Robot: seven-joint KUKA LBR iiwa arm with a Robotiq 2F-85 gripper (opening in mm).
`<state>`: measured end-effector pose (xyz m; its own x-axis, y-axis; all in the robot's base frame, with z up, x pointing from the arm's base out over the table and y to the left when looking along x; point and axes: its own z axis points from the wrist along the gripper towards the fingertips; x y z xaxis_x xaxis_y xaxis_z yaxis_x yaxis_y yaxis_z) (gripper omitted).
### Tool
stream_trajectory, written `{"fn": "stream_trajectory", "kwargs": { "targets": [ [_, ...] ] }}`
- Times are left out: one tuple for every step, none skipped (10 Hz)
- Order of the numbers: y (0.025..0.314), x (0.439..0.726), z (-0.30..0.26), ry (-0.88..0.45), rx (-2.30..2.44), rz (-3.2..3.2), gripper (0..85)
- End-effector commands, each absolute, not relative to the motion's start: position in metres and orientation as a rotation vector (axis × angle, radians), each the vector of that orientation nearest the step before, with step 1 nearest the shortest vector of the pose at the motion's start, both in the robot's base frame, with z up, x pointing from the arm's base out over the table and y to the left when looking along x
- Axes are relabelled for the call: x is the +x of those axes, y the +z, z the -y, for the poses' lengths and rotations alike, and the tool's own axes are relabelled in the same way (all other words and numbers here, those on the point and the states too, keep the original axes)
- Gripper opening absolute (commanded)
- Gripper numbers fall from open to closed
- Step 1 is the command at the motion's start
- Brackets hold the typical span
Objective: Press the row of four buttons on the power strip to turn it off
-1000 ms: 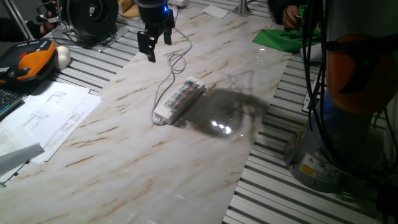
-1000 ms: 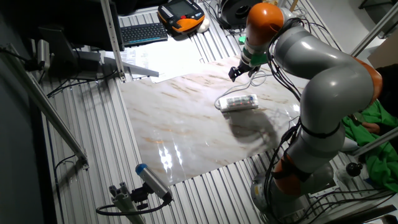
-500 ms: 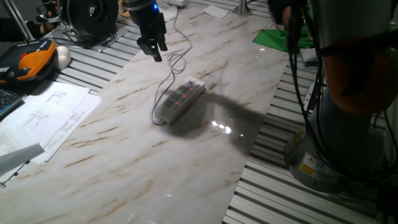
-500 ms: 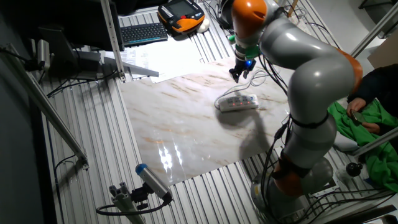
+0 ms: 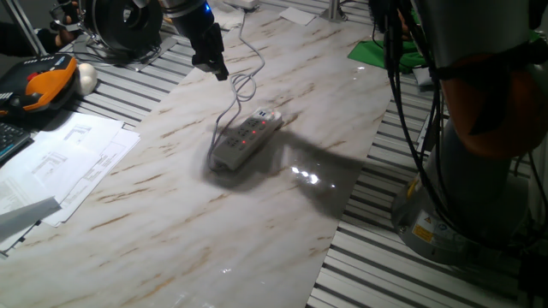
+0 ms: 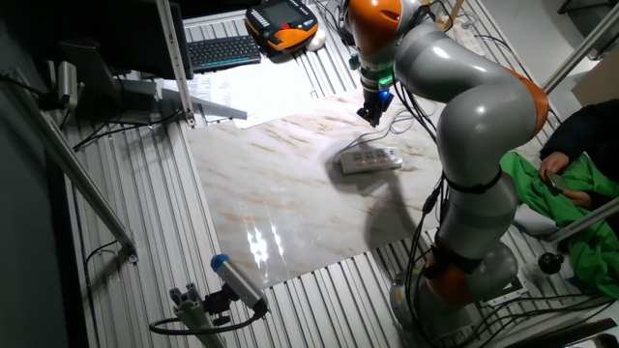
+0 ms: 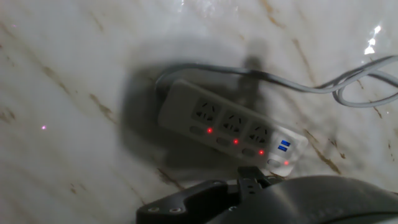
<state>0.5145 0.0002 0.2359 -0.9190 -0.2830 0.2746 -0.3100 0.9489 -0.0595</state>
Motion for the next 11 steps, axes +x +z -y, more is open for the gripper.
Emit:
{"fn": "stream_trajectory", "kwargs": {
  "targets": [
    [0.2360, 0.5144, -0.0001, 0.148, 0.430, 2.843, 0.0],
    [0.2360, 0.5144, -0.0002, 0.150, 0.418, 2.847, 0.0],
    [0.2360, 0.5144, -0.0002, 0.156, 0.398, 2.853, 0.0],
    [0.2360, 0.5145, -0.0001, 0.159, 0.379, 2.858, 0.0],
    [0.2361, 0.5145, 0.0001, 0.156, 0.386, 2.857, 0.0],
    [0.2361, 0.5145, 0.0001, 0.152, 0.392, 2.855, 0.0],
    [0.2360, 0.5144, 0.0002, 0.152, 0.395, 2.854, 0.0],
    [0.2360, 0.5144, 0.0002, 0.150, 0.395, 2.855, 0.0],
    [0.2360, 0.5144, 0.0004, 0.147, 0.402, 2.854, 0.0],
    [0.2360, 0.5144, 0.0003, 0.147, 0.400, 2.854, 0.0],
    [0.2361, 0.5144, 0.0003, 0.152, 0.382, 2.858, 0.0]
  ]
}}
